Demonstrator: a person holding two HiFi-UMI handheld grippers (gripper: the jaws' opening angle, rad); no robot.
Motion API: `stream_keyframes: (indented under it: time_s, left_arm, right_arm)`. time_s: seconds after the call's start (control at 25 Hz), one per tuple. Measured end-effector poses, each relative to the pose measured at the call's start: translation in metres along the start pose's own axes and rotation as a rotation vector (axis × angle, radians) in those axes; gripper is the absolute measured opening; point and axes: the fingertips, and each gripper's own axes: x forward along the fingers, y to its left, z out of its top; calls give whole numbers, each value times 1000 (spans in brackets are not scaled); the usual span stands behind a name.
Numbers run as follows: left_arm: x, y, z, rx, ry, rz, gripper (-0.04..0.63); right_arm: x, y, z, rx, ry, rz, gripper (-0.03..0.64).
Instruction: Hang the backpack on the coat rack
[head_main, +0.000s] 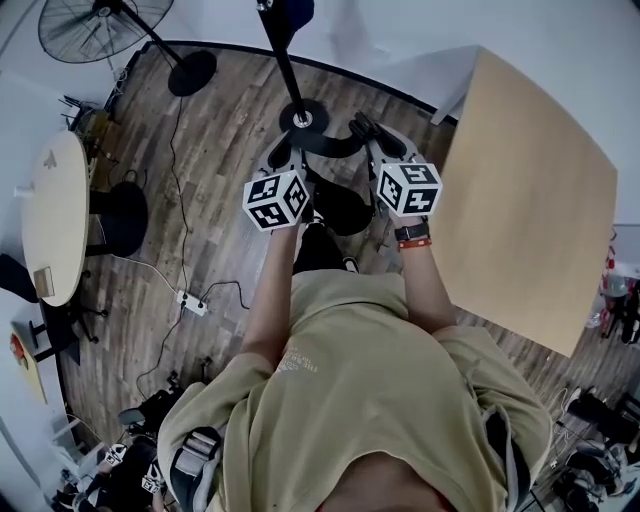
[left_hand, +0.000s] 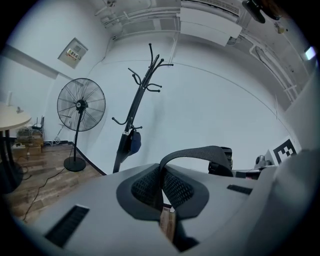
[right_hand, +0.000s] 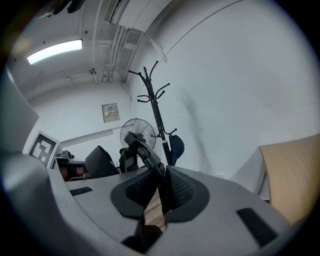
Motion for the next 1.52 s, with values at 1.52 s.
stream_keyframes:
  time_s: [1.52]
  left_arm:
    - [223, 156, 102, -8, 54, -171, 25]
  right_arm:
    - [282, -7, 73, -7, 58, -91, 63]
